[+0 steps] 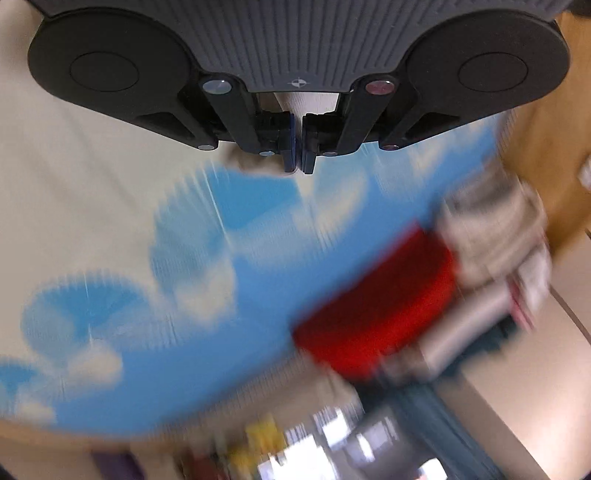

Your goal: Fold small clothes

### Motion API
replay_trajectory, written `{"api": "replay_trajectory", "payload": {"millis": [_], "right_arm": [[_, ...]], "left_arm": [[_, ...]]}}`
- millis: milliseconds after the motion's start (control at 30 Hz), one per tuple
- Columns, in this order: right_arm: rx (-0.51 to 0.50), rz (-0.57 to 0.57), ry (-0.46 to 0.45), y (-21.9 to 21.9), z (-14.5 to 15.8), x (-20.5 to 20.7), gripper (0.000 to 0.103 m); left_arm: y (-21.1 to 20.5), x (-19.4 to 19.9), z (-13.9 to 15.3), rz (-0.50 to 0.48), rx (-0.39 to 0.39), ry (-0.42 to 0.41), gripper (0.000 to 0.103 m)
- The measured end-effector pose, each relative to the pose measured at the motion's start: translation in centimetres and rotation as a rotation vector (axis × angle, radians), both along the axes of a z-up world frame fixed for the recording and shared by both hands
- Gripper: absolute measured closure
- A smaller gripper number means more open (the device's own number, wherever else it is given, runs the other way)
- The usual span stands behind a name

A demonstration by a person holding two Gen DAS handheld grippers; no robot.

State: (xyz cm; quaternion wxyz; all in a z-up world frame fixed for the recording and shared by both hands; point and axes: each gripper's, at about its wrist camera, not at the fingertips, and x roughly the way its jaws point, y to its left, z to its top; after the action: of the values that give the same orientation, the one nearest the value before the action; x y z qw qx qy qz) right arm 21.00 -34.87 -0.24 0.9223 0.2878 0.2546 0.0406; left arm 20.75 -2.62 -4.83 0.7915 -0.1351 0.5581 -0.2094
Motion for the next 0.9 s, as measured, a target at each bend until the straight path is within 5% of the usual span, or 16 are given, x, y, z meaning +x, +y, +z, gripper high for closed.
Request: {"api": "replay_trajectory", "payload": {"millis": [67,133,200,300,400,467,667,700,800,900], "right_arm": [[-0.136,-0.023,0.08,0.9,-0.6,1.0,0.101],[-0.249,0.006,0.29,1.7,-3.3,3.0,0.101],[-0.207,0.039,0.45,1.6,-5.8,4.0,0.1],[-0.171,0.06,0.415,1.2,-5.4,3.8,0.097],[-0.082,0.101,0.372,-0.5,-4.6,2.8,0.067],[0.029,0.143,0.375,-2.2,-4.8,2.1,0.06],[0.033,0.264,0.454,-2.5,-5.7,-0.5,0.059],[0.02,0.287,0.453,-2.3,-5.7,-0.9,0.06],[-0.032,0.318,0.441,-1.4,-5.7,-1.3,0.102],[0.024,0.233,0.361,-2.8,-4.4,-2.1,0.103]], "left_arm": [[-1.1,0.0,-0.9,-0.047,0.1,-0.015,0.025],[-1.8,0.0,-2.4,-0.086,0.218,-0.001,0.024],[-2.0,0.2,-3.1,-0.105,0.282,-0.004,0.021],[-1.5,0.5,-2.8,-0.097,0.262,0.007,0.022],[-0.8,0.6,-1.8,-0.084,0.166,0.002,0.023],[-0.4,0.9,-1.1,-0.081,0.106,-0.002,0.023],[-1.8,-0.8,-3.8,-0.194,0.245,0.066,0.02],[-2.0,-1.1,-4.2,-0.219,0.253,0.07,0.02],[-2.2,-1.6,-4.5,-0.226,0.278,0.056,0.018],[-2.0,-1.9,-4.5,-0.22,0.27,0.05,0.018]]}}
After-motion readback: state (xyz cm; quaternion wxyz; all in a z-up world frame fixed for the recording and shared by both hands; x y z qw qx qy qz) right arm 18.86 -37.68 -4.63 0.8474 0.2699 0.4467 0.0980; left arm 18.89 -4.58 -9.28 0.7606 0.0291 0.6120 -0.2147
